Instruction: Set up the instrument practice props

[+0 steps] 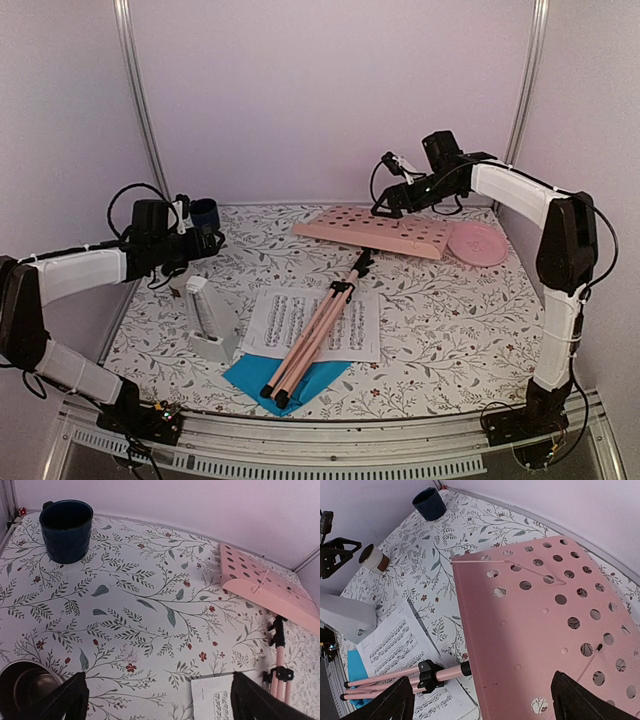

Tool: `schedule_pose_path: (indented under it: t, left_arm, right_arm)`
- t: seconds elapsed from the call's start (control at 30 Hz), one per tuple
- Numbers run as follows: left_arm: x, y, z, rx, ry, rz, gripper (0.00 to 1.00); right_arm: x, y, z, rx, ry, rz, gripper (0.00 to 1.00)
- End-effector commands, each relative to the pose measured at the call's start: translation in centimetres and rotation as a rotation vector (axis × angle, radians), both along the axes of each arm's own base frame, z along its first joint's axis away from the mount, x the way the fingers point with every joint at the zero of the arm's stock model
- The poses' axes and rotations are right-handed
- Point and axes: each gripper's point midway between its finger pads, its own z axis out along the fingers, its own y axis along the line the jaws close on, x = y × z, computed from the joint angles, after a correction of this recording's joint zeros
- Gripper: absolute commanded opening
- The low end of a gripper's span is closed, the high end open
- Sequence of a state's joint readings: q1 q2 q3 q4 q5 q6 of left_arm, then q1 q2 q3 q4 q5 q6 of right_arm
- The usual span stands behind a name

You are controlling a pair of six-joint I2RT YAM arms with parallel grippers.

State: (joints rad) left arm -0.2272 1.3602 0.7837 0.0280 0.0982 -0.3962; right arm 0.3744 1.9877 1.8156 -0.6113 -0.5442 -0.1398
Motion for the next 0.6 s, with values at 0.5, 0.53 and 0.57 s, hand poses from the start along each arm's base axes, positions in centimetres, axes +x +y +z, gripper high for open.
schedule_pose_path:
  t: [0.5, 0.53, 0.57]
  left_arm:
    - [-0.4, -1.2, -0.9, -0.047, -0.018, -0.040, 0.99]
    - [-0.4, -1.2, -0.9, -0.047, -0.019, -0.039, 0.99]
    - [-0.4, -1.3, -0.9, -0.049, -0.020, -0.041, 0.99]
  right_arm:
    - [-2.4, 4.4, -8.1, -0.253, 0.122, 0.177, 0.66]
    - [-2.5, 4.4, -8.1, -0.252, 0.123, 0.181, 0.64]
    - [-2.5, 4.5, -8.3, -0.250, 0.126, 0.186, 0.62]
